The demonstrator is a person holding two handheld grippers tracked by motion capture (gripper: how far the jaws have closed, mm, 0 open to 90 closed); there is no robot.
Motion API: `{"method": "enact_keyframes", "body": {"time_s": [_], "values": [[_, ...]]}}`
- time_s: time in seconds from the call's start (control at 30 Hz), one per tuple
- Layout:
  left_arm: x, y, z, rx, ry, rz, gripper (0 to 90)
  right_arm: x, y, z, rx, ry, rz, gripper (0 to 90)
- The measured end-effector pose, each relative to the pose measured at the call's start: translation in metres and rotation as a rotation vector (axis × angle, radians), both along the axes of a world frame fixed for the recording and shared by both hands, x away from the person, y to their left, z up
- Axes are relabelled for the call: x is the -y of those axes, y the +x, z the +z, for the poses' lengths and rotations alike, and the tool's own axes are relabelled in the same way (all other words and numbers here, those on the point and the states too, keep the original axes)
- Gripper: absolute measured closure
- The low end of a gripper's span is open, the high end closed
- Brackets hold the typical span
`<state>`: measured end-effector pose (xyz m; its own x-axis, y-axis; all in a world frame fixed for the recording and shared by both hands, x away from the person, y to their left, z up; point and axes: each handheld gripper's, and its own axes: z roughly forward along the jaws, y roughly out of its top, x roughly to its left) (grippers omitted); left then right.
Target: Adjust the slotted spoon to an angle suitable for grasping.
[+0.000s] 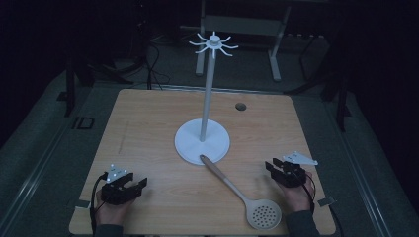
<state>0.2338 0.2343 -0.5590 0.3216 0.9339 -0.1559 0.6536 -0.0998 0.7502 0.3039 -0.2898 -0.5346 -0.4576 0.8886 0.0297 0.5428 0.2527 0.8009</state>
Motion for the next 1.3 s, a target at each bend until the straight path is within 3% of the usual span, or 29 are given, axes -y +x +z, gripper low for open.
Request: {"method": "enact_keyframes", "body": {"time_s": [0.13, 0.47, 0.73, 1.3], "values": [[0.001, 0.000, 0.000, 0.003, 0.007, 0.000, 39.2, -0.001, -0.010, 0.013, 0.029, 0.006, 0.038, 62.1], [0.001, -0.001, 0.000, 0.004, 0.013, 0.001, 39.1, -0.015, -0.020, 0.035, 0.077, -0.011, 0.055, 63.7], [0.000, -0.001, -0.001, -0.001, 0.008, 0.009, 39.2, -0.029, -0.024, 0.050, 0.048, 0.000, 0.074, 66.5], [0.001, 0.000, -0.002, -0.003, 0.006, 0.008, 39.2, -0.057, -0.016, 0.065, -0.006, -0.089, 0.164, 65.9]]}}
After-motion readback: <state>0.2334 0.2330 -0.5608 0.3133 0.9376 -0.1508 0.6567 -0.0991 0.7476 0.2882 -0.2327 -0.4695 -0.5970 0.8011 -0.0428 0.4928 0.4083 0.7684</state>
